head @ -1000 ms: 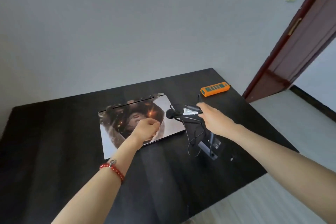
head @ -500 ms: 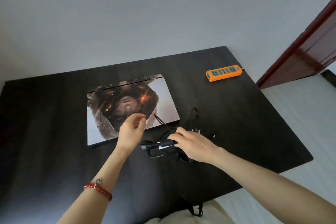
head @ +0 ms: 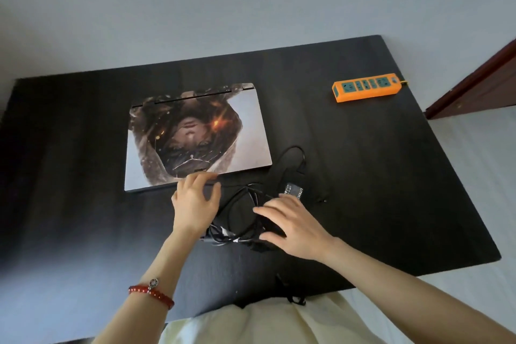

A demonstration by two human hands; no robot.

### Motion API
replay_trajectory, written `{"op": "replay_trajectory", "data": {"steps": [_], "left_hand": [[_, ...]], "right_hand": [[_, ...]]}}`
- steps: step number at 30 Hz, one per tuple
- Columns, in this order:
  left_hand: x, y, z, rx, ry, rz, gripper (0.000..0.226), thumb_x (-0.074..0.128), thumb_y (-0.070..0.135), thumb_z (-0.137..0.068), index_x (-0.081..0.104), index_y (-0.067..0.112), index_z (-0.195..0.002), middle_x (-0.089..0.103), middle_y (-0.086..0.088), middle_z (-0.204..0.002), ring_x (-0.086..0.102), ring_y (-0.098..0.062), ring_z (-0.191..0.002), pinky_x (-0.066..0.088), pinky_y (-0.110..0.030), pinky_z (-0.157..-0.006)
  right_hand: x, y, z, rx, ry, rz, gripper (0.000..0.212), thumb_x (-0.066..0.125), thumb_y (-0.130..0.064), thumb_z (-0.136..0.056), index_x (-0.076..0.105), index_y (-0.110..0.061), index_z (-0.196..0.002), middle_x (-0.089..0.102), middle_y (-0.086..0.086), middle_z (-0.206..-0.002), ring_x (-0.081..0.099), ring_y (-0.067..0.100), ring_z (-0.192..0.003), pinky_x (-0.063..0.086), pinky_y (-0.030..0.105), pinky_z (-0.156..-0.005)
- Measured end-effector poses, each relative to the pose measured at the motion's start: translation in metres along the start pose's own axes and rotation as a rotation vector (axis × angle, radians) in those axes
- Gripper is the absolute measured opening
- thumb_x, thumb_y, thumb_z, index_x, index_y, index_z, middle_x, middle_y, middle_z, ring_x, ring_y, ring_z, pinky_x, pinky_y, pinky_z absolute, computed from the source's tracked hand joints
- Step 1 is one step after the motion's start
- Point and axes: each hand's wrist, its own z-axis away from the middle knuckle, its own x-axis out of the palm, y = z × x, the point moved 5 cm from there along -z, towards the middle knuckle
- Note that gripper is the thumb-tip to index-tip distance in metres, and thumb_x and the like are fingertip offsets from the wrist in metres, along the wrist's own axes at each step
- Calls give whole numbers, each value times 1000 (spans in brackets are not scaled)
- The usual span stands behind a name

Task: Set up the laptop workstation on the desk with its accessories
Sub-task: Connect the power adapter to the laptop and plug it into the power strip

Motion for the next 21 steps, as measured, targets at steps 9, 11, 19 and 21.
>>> {"op": "replay_trajectory", "data": {"steps": [9,11,19,21], "left_hand": [[38,-5,-6,4,-197,-115,34,55,29,-88,57,21,-121,49,-1,-131,40,-26,-122,29,-49,-102],[44,-8,-11,2,-235,-128,35,53,29,-89,55,20,-122,47,-2,-132,39,-27,-122,29,-49,-102],[51,-2,-46,16,-281,-126,34,53,23,-89,54,16,-122,45,-9,-131,38,-31,-122,33,-51,-100],[49,3,-54,25,-279,-113,33,53,22,-89,54,15,-122,46,-8,-131,39,-32,-121,33,-52,-100]], "right_hand": [[-10,91,51,1146,122,36,48,52,-32,-90,43,-8,-130,56,12,-120,54,25,-111,51,36,-82],[-2,94,55,1335,106,-117,55,57,-28,-88,35,-6,-134,48,15,-130,51,28,-116,49,38,-88],[-7,96,36,1506,562,-541,42,51,-4,-90,40,-5,-130,58,13,-112,65,25,-91,54,33,-79],[-31,100,20,1433,736,-598,35,51,-6,-91,44,-6,-126,60,10,-102,65,14,-74,54,28,-73]]}}
